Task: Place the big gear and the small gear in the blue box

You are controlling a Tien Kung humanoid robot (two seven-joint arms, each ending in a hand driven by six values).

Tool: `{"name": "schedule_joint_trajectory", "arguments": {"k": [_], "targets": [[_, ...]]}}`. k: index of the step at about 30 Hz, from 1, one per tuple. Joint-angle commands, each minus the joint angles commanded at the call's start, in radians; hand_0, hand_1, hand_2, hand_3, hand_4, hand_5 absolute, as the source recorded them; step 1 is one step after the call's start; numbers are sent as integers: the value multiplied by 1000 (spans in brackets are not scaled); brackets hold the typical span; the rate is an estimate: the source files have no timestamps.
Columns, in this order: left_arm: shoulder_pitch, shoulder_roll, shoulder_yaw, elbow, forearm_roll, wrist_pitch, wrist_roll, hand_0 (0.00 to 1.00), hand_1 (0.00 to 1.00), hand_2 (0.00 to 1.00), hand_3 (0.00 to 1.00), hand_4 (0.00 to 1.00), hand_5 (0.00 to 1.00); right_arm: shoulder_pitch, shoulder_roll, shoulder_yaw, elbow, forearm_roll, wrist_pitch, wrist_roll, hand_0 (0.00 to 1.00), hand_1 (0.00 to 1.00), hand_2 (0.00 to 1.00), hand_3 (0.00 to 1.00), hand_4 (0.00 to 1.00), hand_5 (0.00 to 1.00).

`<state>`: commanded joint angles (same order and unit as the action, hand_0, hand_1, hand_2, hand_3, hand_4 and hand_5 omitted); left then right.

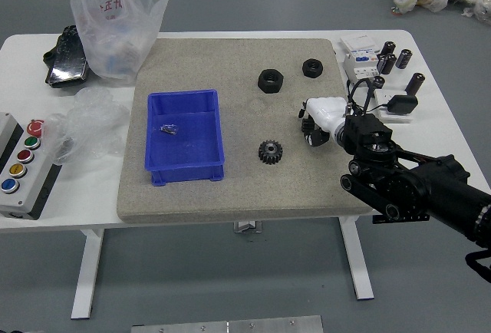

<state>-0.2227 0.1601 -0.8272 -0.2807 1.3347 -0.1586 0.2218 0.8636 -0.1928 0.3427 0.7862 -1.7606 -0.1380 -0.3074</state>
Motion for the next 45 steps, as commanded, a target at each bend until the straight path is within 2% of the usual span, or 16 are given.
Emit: {"name": "schedule_joint_trajectory", "arguments": {"k": [10, 14, 16, 23, 27, 33, 35, 36, 41, 42, 45], "targets": [[1, 0, 2, 0, -3, 1, -1, 722, 598, 584, 679, 693, 510, -6, 2, -16, -10, 14, -23, 12, 507, 580, 421, 547, 697, 2], [2, 0, 3, 0, -4, 2, -1, 722, 598, 585, 680, 693, 511, -10, -4, -5, 10, -1, -30, 15, 503, 579, 414, 542, 691, 2], [2, 0, 4, 0, -6, 3, -1, 722, 598, 585, 680, 693, 511, -13, -11, 6, 38, -15, -31, 13, 503, 579, 414, 542, 691, 2], [3, -1, 2, 0, -3, 2, -1, 722, 598, 584, 680, 694, 511, -18, -24, 51, 199, -83, -37, 0, 504, 578, 411, 541, 696, 2], [3, -2, 0, 0, 0, 0, 0, 722, 597, 585, 681, 694, 513, -33, 2, 81, 293, -127, -45, -4, 499, 578, 415, 553, 699, 2], [5, 1, -5, 0, 8, -1, 1, 722, 598, 585, 681, 694, 518, -47, 71, 87, 423, -172, -78, -11, 491, 592, 454, 589, 716, 2], [5, 2, -5, 0, 8, -1, 0, 722, 598, 585, 681, 694, 518, -45, 92, 72, 434, -186, -89, -23, 491, 592, 454, 589, 716, 2], [4, 2, -5, 0, 8, -1, 0, 722, 598, 586, 680, 695, 520, -43, 101, 64, 435, -191, -93, -30, 495, 611, 525, 632, 674, 2], [7, 0, -12, -1, 17, -4, 5, 722, 598, 586, 680, 695, 520, -35, 130, 31, 428, -204, -114, -53, 495, 611, 525, 632, 674, 2], [8, -1, -14, -1, 19, -4, 6, 722, 598, 586, 681, 695, 521, -33, 132, 25, 424, -201, -116, -54, 530, 646, 614, 681, 526, 180], [9, -1, -16, -1, 20, -5, 8, 722, 598, 586, 681, 695, 521, -27, 140, 10, 405, -180, -116, -47, 530, 646, 614, 681, 526, 180]]}}
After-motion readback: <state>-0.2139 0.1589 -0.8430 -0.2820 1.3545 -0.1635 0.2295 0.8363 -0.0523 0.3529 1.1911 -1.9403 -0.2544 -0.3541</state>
